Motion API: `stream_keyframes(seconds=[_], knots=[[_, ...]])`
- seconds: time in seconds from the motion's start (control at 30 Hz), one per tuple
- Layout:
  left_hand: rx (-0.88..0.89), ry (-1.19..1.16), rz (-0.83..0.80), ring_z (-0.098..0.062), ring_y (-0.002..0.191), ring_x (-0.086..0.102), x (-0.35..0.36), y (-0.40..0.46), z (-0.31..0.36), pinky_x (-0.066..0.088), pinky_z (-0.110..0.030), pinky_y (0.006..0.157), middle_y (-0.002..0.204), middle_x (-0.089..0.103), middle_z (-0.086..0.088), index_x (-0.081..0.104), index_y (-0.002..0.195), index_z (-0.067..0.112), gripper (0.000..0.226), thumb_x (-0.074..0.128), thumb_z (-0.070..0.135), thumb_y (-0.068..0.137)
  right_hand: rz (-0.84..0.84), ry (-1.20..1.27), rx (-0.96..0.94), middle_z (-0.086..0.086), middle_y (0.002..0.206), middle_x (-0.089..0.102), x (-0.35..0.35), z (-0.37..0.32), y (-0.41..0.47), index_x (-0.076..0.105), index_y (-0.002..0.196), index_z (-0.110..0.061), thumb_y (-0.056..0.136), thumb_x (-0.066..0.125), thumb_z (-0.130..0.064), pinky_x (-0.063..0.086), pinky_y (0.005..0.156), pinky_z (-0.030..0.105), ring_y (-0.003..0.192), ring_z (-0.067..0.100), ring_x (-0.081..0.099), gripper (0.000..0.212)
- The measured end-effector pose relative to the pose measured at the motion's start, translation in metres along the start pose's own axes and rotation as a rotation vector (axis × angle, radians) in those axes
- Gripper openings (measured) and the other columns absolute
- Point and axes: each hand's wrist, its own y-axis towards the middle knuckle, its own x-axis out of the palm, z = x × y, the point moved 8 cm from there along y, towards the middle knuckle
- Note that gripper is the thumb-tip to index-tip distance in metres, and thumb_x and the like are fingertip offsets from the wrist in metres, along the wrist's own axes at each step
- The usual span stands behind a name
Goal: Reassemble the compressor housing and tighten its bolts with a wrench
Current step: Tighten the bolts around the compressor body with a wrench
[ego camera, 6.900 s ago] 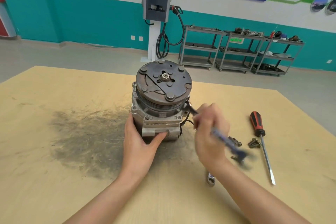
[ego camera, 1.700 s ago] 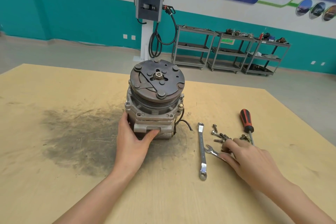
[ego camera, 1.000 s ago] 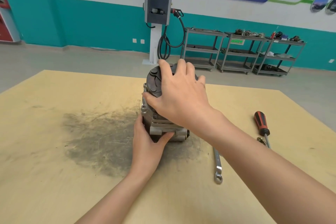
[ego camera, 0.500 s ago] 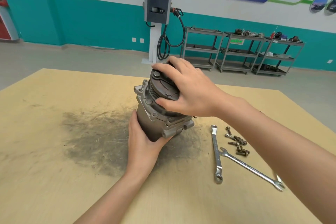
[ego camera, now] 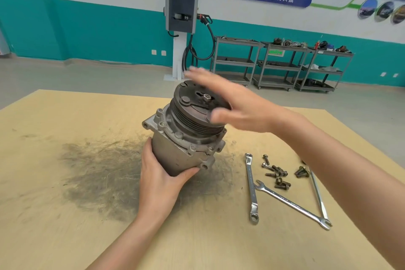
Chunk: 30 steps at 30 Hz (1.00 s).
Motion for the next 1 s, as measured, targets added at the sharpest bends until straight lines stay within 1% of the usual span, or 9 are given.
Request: stream_keyframes(seconds=[0.13, 0.2, 0.27, 0.33, 0.4, 0.57, 0.7, 0.83, 1.0], knots=[[-0.005, -0.008, -0.031, -0.009, 0.137, 0.035, 0.001, 0.002, -0.004, 0.031, -0.027, 0.109, 0.151, 0.036, 0.009, 0.02, 0.152, 0.025, 0.125, 0.093, 0.04, 0.053, 0.447, 0.268, 0.235, -0.008, 0.147, 0.044, -0.034, 0.039, -0.048, 0.037, 0.145, -0.025, 0.099, 0.035, -0.049, 0.037, 0.111, 0.038, 0.134, 0.0, 0.04, 0.052], [-0.006, -0.009, -0.035, -0.009, 0.137, 0.035, 0.002, 0.003, -0.005, 0.031, -0.025, 0.108, 0.151, 0.037, 0.009, 0.02, 0.152, 0.025, 0.124, 0.094, 0.038, 0.053, 0.501, 0.208, 0.411, -0.012, 0.128, 0.059, -0.03, 0.064, -0.079, 0.049, 0.132, -0.029, 0.1, 0.041, -0.043, 0.047, 0.1, 0.038, 0.119, 0.002, 0.054, 0.036], [-0.007, -0.012, -0.038, -0.009, 0.136, 0.036, 0.002, 0.005, -0.006, 0.031, -0.025, 0.108, 0.15, 0.038, 0.008, 0.021, 0.153, 0.024, 0.125, 0.094, 0.036, 0.053, 0.397, 0.115, 0.558, -0.014, 0.107, 0.065, -0.013, 0.083, -0.106, 0.058, 0.116, -0.031, 0.095, 0.048, -0.039, 0.052, 0.089, 0.031, 0.101, 0.004, 0.061, 0.025], [-0.01, -0.013, -0.039, -0.009, 0.135, 0.037, 0.002, 0.005, -0.007, 0.031, -0.025, 0.107, 0.15, 0.039, 0.009, 0.021, 0.152, 0.025, 0.124, 0.095, 0.036, 0.053, 0.264, 0.049, 0.651, -0.016, 0.09, 0.066, 0.008, 0.097, -0.131, 0.064, 0.098, -0.032, 0.093, 0.055, -0.032, 0.052, 0.077, 0.023, 0.082, -0.002, 0.061, 0.01], [-0.01, -0.029, -0.039, -0.007, 0.132, 0.04, 0.003, 0.006, -0.008, 0.033, -0.026, 0.105, 0.147, 0.041, 0.01, 0.024, 0.151, 0.026, 0.122, 0.095, 0.034, 0.052, 0.151, 0.004, 0.712, -0.015, 0.078, 0.063, 0.025, 0.106, -0.153, 0.064, 0.083, -0.036, 0.092, 0.063, -0.025, 0.045, 0.062, 0.013, 0.066, -0.005, 0.055, 0.014], [-0.011, -0.054, -0.053, -0.008, 0.133, 0.041, 0.005, 0.006, -0.009, 0.036, -0.034, 0.11, 0.146, 0.042, 0.01, 0.024, 0.15, 0.027, 0.12, 0.095, 0.033, 0.053, -0.115, -0.115, 0.818, -0.013, 0.084, 0.054, 0.048, 0.119, -0.186, 0.059, 0.088, -0.039, 0.088, 0.068, -0.027, 0.037, 0.063, 0.012, 0.074, 0.001, 0.049, 0.015], [-0.003, -0.049, -0.049, -0.006, 0.132, 0.04, 0.005, 0.005, -0.008, 0.034, -0.028, 0.108, 0.147, 0.041, 0.01, 0.024, 0.15, 0.027, 0.12, 0.094, 0.033, 0.053, -0.244, -0.192, 0.853, -0.012, 0.087, 0.051, 0.053, 0.122, -0.194, 0.06, 0.099, -0.032, 0.088, 0.067, -0.024, 0.037, 0.067, 0.018, 0.079, 0.005, 0.047, 0.015], [0.004, -0.044, -0.048, -0.007, 0.132, 0.04, 0.004, 0.004, -0.007, 0.033, -0.028, 0.108, 0.148, 0.04, 0.01, 0.024, 0.151, 0.027, 0.119, 0.094, 0.032, 0.054, -0.247, -0.16, 0.816, -0.012, 0.09, 0.05, 0.058, 0.115, -0.193, 0.059, 0.097, -0.034, 0.09, 0.064, -0.019, 0.042, 0.079, 0.024, 0.088, 0.009, 0.05, 0.018], [0.003, -0.048, -0.05, -0.008, 0.134, 0.04, 0.004, 0.004, -0.007, 0.033, -0.031, 0.11, 0.148, 0.039, 0.009, 0.024, 0.151, 0.026, 0.119, 0.094, 0.031, 0.055, -0.285, -0.224, 0.825, -0.008, 0.097, 0.049, 0.062, 0.117, -0.195, 0.063, 0.102, -0.031, 0.091, 0.062, -0.018, 0.045, 0.083, 0.029, 0.091, 0.011, 0.047, 0.016]])
